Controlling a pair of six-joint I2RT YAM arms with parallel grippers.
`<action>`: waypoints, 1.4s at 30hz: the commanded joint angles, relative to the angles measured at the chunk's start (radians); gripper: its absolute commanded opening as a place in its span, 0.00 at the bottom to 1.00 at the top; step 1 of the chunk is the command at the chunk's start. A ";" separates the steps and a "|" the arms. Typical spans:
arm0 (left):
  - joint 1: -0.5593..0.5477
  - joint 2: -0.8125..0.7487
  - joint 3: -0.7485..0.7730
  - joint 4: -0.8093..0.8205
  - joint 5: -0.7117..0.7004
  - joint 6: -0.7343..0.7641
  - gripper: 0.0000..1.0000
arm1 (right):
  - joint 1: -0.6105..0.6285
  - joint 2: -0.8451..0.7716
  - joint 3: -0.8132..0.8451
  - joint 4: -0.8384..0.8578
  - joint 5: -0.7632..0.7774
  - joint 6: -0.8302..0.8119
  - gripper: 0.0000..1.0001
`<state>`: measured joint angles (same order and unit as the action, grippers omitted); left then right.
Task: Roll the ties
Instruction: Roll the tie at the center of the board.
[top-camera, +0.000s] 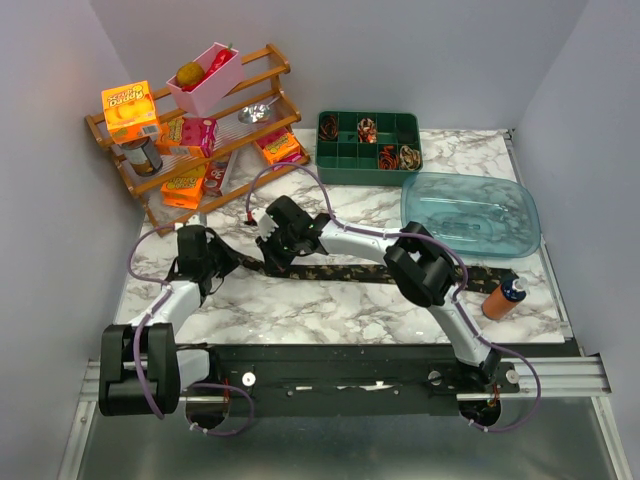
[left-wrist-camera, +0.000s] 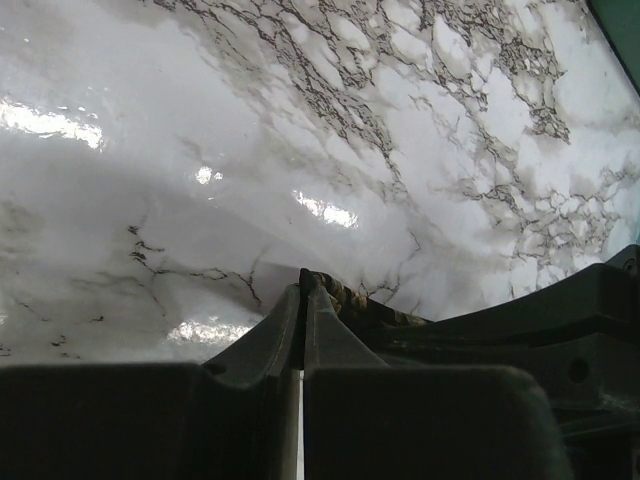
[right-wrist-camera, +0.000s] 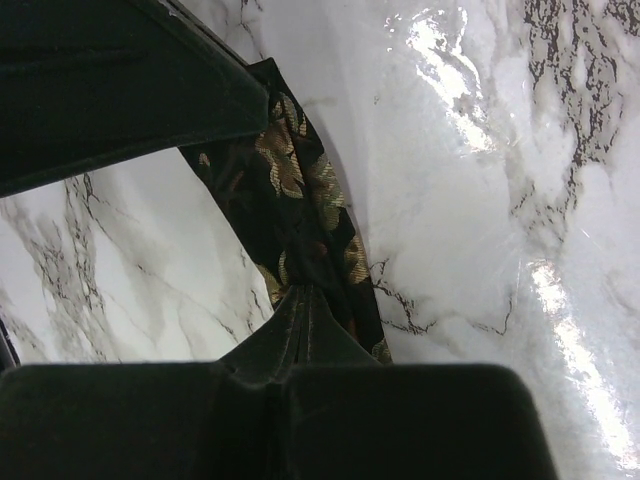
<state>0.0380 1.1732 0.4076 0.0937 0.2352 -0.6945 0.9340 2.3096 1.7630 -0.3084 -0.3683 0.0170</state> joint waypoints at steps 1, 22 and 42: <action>-0.016 0.013 0.046 0.008 -0.005 0.069 0.00 | -0.006 0.030 -0.008 -0.138 0.026 -0.029 0.01; -0.107 -0.009 0.060 0.054 0.098 0.027 0.00 | -0.006 0.140 0.092 -0.164 0.088 0.035 0.01; -0.181 -0.017 -0.121 0.483 0.193 -0.292 0.00 | -0.006 0.094 -0.017 -0.078 0.069 0.133 0.01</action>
<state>-0.0879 1.1484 0.3000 0.4084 0.3069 -0.8894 0.9249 2.3512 1.8244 -0.3363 -0.3622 0.1421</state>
